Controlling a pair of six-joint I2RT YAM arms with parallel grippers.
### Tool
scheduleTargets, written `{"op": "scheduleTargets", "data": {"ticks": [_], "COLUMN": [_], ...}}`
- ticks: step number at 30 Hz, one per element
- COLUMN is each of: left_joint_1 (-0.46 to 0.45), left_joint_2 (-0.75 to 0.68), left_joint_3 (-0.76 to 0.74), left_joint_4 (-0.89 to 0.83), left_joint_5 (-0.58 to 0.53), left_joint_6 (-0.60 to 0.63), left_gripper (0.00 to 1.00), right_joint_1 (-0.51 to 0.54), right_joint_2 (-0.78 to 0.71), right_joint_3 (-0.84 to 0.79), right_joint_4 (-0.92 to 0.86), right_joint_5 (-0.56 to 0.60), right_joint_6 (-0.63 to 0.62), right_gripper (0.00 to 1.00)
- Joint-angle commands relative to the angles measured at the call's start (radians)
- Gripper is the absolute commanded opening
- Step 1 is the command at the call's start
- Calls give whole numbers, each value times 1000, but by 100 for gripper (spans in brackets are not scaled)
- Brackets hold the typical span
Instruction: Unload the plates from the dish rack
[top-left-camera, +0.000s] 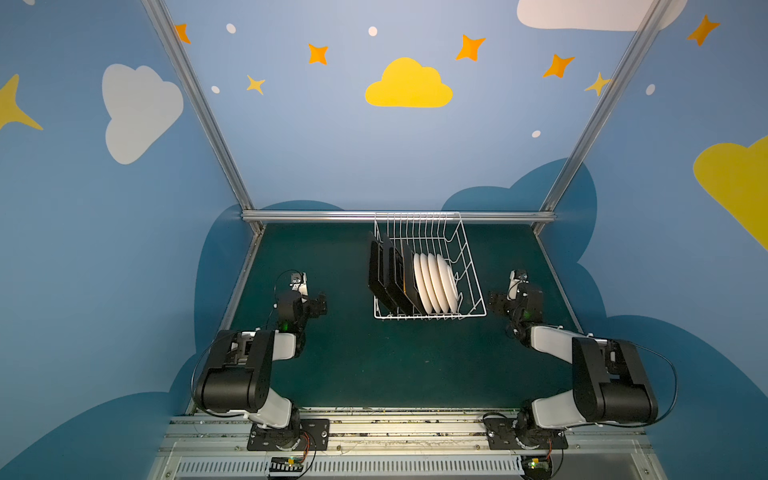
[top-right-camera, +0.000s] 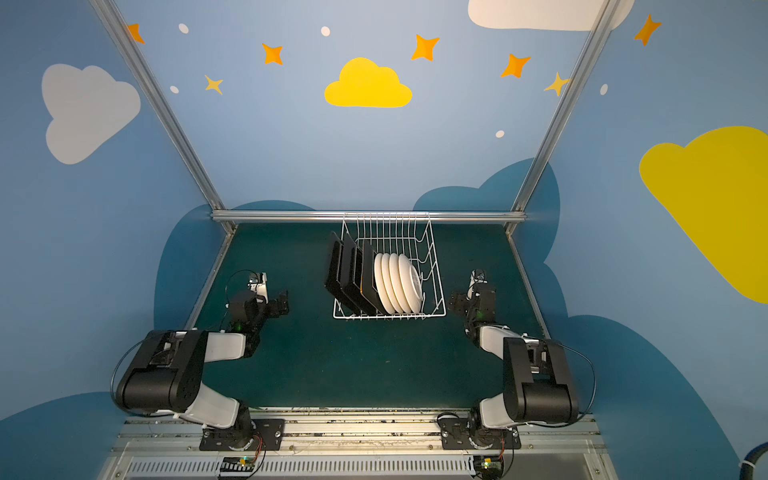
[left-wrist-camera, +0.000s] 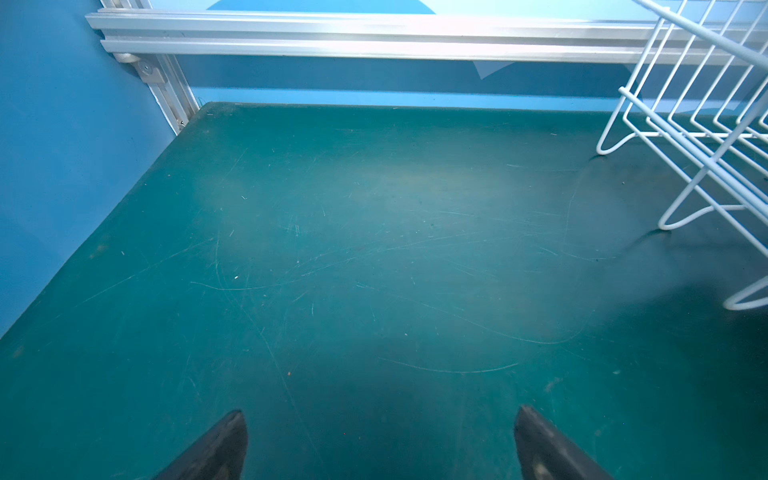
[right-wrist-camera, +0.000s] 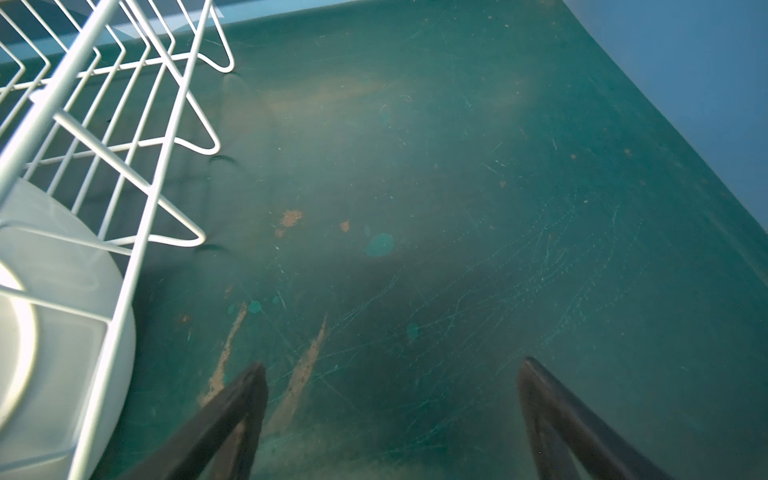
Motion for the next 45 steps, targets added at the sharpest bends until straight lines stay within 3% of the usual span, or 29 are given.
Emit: {"op": "scheduleTargets", "data": {"ticks": [1, 13, 16, 20, 28, 33, 36, 40, 45], "left_joint_1": [0, 3, 4, 2, 2, 2, 2, -4, -48], "left_joint_2": [-11, -15, -33, -110, -325, -431, -453, -426, -376], "left_joint_3": [19, 14, 38, 99, 113, 228, 325, 505, 678], "left_joint_4": [-15, -10, -57, -221, -331, -515, -640, -851, -1058], "left_joint_5": [8, 17, 52, 94, 90, 90, 153, 293, 314], "left_joint_6": [3, 2, 12, 38, 1, -96, -163, -197, -205], "left_gripper": [99, 100, 99, 100, 99, 99, 100, 99, 100], "right_joint_1": [1, 3, 3, 4, 2, 1, 0, 1, 0], "right_joint_2": [-9, -17, -52, -118, -284, -372, -416, -466, -478], "right_joint_3": [20, 17, 57, 69, 88, 141, 152, 166, 268], "right_joint_4": [0, 1, -86, -155, -286, -413, -432, -458, -567], "right_joint_5": [0, 10, 22, 42, 104, 92, 77, 22, -48], "right_joint_6": [-5, -4, 3, 9, 60, 54, 68, 57, 53], "right_gripper": [93, 93, 93, 93, 93, 93, 93, 93, 93]}}
